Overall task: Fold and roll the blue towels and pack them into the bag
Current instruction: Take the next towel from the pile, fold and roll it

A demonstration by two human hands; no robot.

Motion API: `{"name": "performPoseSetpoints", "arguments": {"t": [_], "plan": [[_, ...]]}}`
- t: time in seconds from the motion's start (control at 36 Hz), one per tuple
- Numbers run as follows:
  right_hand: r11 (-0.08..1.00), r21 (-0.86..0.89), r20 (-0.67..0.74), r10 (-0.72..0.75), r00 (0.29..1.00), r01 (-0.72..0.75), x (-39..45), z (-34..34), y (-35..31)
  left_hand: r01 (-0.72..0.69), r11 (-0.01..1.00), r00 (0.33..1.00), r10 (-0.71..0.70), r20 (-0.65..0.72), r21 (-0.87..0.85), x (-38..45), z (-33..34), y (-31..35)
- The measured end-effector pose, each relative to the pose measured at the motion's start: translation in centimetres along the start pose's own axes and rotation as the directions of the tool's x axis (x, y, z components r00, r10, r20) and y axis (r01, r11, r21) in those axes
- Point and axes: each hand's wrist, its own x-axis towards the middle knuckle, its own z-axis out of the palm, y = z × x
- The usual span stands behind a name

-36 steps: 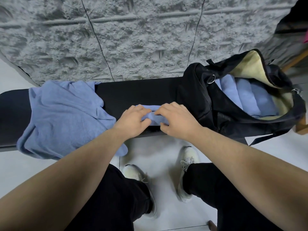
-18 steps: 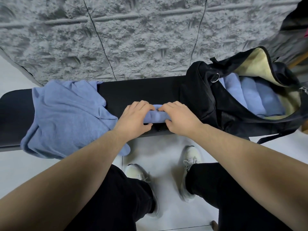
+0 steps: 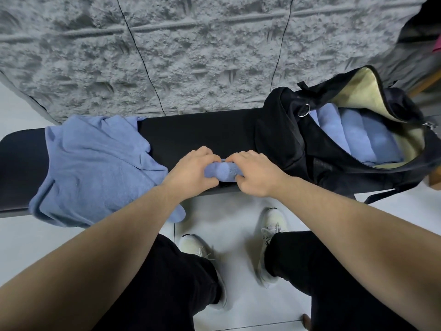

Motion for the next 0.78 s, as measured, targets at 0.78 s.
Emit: {"name": "performPoseSetpoints", "arguments": {"t": [0.78], "plan": [[1.000,-0.029,-0.083,-0.011,0.996,0.009,1.1,0.3,0.1,0.030,0.980,0.998,-0.018,-0.063,0.198,0.0,-0.2,0.0]]}}
